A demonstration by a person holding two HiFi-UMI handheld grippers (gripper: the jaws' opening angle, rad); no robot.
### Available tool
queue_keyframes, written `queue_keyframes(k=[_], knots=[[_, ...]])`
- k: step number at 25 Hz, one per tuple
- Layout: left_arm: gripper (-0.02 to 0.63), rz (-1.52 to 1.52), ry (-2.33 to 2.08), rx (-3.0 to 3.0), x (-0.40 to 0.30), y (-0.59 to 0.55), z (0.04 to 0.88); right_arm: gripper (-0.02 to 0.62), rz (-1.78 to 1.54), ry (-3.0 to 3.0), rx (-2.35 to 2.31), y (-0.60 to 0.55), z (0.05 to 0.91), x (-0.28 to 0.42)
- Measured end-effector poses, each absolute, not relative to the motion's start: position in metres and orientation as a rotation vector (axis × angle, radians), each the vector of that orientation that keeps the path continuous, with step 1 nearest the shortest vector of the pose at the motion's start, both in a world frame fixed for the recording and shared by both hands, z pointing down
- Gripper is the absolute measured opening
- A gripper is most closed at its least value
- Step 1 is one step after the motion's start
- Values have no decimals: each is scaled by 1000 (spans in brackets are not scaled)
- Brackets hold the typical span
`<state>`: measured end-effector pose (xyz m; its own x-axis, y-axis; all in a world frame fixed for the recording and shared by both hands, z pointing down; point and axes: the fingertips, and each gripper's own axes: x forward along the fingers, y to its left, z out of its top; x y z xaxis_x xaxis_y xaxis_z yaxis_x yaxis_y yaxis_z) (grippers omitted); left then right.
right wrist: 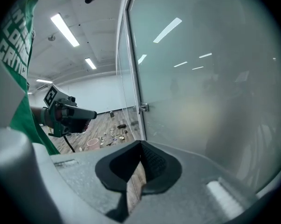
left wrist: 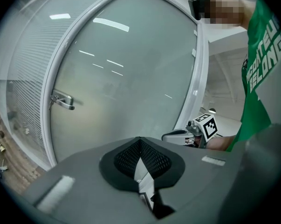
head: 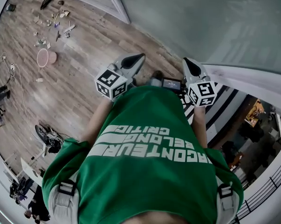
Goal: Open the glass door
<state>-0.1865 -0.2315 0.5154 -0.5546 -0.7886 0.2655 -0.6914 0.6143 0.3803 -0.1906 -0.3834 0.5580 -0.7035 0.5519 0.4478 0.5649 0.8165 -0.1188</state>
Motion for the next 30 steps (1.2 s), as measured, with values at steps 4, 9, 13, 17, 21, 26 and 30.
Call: queue_keyframes(k=[4,9,13,17,21,26,30], knots=[[15,-342,-2474,1106,-201,-233,520,-7,-62,-2500,-909,-382,564,-214],[15,-377,-2519,989,-207,-236,532,-7,-110,-2459,-1027,-380,570,-234],[15,-402,-2546,924,-212,-248,530,-7,-129,-2415,-1107,-384,570,-251],[15,-416,-2556,882,-214,-248,534,-6,-131,-2400,-1165,-375,575,-267],[15,-428,-2580,817,-224,-231,537,-6,-136,-2392,-1222,-354,576,-287],[15,-427,-2603,783,-240,-212,539,-6,-168,-2389,-1271,-329,575,-308],[15,-425,-2616,791,-255,-203,534,-6,-174,-2396,-1264,-323,572,-318]])
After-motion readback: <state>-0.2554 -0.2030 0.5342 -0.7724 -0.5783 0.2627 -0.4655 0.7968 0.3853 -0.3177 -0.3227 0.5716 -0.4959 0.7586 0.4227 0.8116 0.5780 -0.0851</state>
